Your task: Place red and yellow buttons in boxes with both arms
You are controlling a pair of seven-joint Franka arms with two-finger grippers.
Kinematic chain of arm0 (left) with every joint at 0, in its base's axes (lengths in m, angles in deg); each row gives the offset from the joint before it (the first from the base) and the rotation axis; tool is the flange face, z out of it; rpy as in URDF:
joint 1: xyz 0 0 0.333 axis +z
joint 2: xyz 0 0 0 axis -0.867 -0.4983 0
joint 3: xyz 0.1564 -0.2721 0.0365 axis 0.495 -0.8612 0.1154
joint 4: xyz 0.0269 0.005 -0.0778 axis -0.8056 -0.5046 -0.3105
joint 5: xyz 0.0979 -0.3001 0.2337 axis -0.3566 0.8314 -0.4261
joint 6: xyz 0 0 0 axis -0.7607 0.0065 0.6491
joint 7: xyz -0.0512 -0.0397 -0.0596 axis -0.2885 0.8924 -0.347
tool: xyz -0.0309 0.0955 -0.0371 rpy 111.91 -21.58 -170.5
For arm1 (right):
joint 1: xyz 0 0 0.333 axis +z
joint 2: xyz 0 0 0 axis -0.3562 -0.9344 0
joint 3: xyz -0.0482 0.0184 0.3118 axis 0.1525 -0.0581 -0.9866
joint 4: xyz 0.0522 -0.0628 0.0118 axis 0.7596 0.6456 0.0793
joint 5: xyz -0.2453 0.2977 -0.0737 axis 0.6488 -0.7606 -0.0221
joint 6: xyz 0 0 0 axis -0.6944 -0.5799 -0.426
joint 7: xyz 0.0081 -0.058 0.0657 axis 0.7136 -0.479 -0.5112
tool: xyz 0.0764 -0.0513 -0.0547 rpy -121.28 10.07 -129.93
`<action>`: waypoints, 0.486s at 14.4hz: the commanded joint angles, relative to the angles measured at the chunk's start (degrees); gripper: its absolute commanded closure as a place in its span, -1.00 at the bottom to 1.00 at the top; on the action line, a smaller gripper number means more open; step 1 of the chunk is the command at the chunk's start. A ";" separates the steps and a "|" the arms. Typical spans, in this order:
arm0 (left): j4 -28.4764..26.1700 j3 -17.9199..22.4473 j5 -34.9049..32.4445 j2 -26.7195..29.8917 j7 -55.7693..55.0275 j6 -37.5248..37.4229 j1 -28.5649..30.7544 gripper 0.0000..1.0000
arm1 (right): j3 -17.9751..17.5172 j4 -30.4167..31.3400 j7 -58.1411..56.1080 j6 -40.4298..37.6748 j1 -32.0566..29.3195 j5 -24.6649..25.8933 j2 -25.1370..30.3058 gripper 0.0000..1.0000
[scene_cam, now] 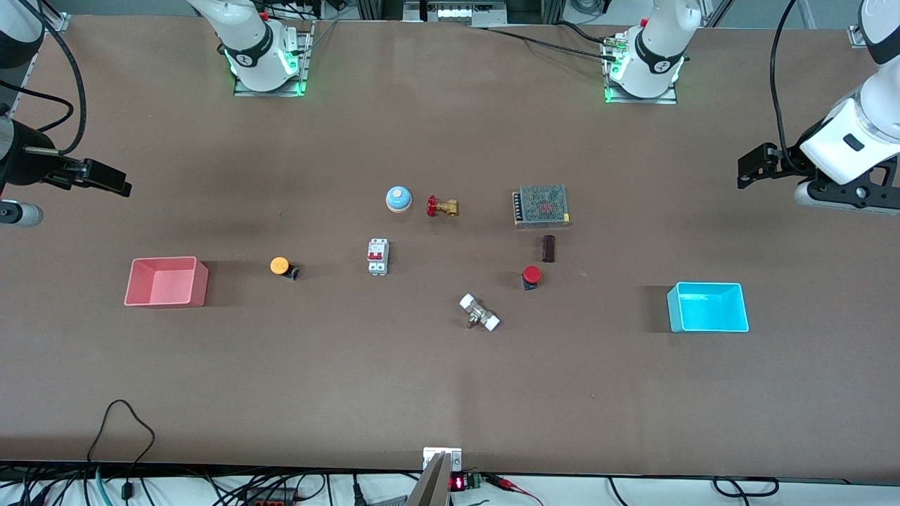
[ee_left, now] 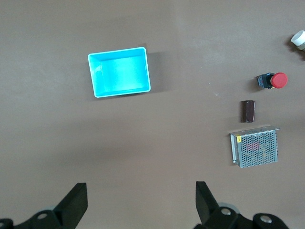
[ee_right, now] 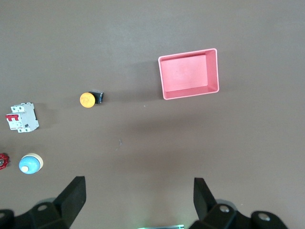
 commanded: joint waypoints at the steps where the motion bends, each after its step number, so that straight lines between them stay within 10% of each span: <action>1: 0.17 0.08 0.01 0.74 0.49 -0.87 -0.11 -1.00 | 0.13 0.37 0.09 0.15 0.25 -0.53 0.35 -1.00; 7: 0.17 0.08 0.01 0.74 0.49 -0.95 -0.11 -1.00 | -0.31 1.16 0.00 0.06 0.43 -0.88 -3.24 -1.00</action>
